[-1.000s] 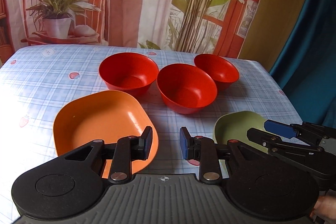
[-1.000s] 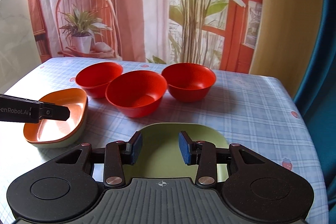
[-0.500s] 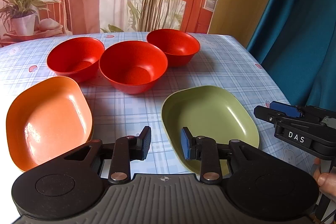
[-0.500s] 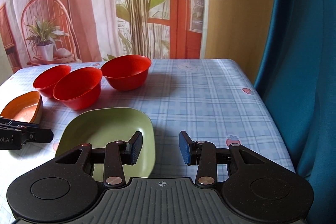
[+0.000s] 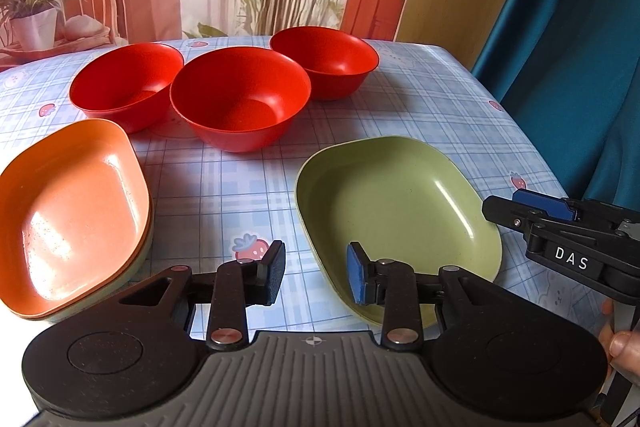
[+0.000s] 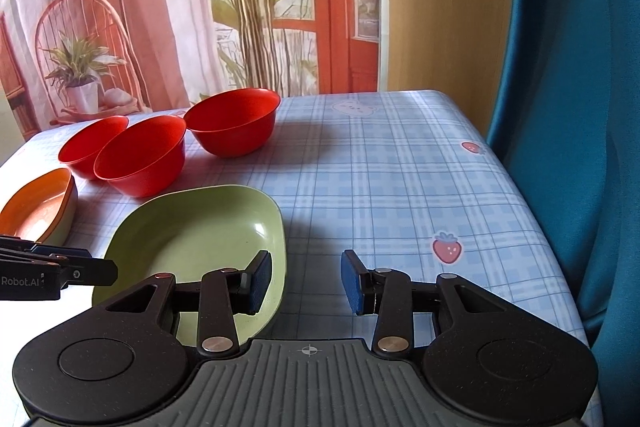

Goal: Organize plates and bowls
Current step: 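Close the right gripper on the rim of the large green plate, then carry the large green plate with the right gripper onto the orange plate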

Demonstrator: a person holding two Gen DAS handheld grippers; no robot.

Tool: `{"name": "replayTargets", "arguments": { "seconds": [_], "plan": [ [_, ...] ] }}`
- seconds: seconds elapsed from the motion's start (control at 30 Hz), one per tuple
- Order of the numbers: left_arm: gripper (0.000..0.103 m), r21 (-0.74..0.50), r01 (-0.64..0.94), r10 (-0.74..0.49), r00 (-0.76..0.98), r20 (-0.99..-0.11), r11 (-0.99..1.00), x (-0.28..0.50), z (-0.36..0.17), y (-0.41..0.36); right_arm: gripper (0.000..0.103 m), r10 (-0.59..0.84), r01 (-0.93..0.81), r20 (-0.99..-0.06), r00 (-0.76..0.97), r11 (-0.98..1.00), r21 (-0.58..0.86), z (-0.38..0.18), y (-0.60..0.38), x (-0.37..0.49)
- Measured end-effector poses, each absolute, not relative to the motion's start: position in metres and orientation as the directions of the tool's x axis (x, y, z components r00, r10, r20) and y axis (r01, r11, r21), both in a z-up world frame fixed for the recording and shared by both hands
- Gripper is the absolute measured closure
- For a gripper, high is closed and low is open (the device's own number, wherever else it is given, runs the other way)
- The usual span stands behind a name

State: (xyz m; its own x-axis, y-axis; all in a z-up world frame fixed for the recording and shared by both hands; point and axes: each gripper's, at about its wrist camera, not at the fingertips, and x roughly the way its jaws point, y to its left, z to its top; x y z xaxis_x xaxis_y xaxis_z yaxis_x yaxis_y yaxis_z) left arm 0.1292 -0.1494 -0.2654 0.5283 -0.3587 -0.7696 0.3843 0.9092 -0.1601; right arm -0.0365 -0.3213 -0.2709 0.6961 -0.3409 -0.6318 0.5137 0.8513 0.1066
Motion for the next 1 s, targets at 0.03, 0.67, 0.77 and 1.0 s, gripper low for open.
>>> {"name": "replayTargets", "arguments": {
  "seconds": [0.03, 0.67, 0.77, 1.0],
  "plan": [
    [0.068, -0.163, 0.387, -0.363, 0.525, -0.77, 0.907, 0.13, -0.266, -0.15, 0.067, -0.336, 0.51, -0.634, 0.697, 0.853, 0.109, -0.272, -0.321, -0.035],
    [0.084, -0.169, 0.413, -0.384, 0.517, -0.765, 0.895, 0.131, -0.277, -0.154, 0.082, -0.274, 0.486, -0.667, 0.693, 0.861, 0.151, -0.288, -0.313, -0.012],
    [0.084, -0.166, 0.411, -0.382, 0.524, -0.761, 0.896, 0.131, -0.275, -0.152, 0.082, -0.275, 0.486, -0.665, 0.694, 0.861, 0.152, -0.287, -0.311, -0.011],
    [0.084, -0.161, 0.398, -0.378, 0.56, -0.737, 0.903, 0.127, -0.259, -0.14, 0.082, -0.274, 0.473, -0.648, 0.711, 0.867, 0.153, -0.276, -0.302, -0.009]
  ]
}}
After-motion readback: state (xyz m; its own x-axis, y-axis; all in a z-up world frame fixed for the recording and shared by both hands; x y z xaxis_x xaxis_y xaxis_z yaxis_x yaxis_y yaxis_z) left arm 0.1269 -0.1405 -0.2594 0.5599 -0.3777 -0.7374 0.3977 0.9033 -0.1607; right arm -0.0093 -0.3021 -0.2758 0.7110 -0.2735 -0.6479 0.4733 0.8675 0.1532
